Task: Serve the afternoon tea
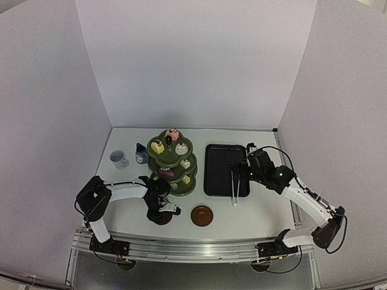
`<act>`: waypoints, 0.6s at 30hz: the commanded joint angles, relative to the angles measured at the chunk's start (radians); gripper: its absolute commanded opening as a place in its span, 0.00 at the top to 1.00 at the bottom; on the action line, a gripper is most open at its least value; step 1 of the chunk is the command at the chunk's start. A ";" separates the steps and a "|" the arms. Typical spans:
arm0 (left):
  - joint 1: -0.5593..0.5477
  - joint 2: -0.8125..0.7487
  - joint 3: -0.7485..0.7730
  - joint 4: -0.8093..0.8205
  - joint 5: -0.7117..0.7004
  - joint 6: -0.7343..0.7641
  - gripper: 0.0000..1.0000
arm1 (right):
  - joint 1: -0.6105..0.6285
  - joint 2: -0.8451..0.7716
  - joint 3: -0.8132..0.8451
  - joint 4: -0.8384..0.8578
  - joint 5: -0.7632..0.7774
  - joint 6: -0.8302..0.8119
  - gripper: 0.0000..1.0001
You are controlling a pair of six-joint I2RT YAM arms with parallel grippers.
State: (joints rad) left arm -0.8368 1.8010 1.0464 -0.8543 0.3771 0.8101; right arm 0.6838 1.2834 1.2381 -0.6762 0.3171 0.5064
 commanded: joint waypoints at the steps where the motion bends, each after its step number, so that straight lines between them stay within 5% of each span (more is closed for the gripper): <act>1: -0.016 0.078 0.021 0.141 -0.087 -0.007 0.52 | -0.003 -0.020 0.001 -0.006 0.005 0.010 0.09; 14: -0.016 0.068 0.034 0.105 -0.068 0.008 0.50 | -0.003 -0.004 0.016 -0.007 0.005 -0.003 0.09; 18: -0.016 0.027 0.044 0.056 -0.082 0.034 0.41 | -0.003 0.009 0.024 -0.007 -0.003 -0.004 0.09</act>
State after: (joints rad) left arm -0.8501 1.8336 1.0995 -0.8137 0.3569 0.8146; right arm 0.6838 1.2827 1.2381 -0.6762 0.3167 0.5044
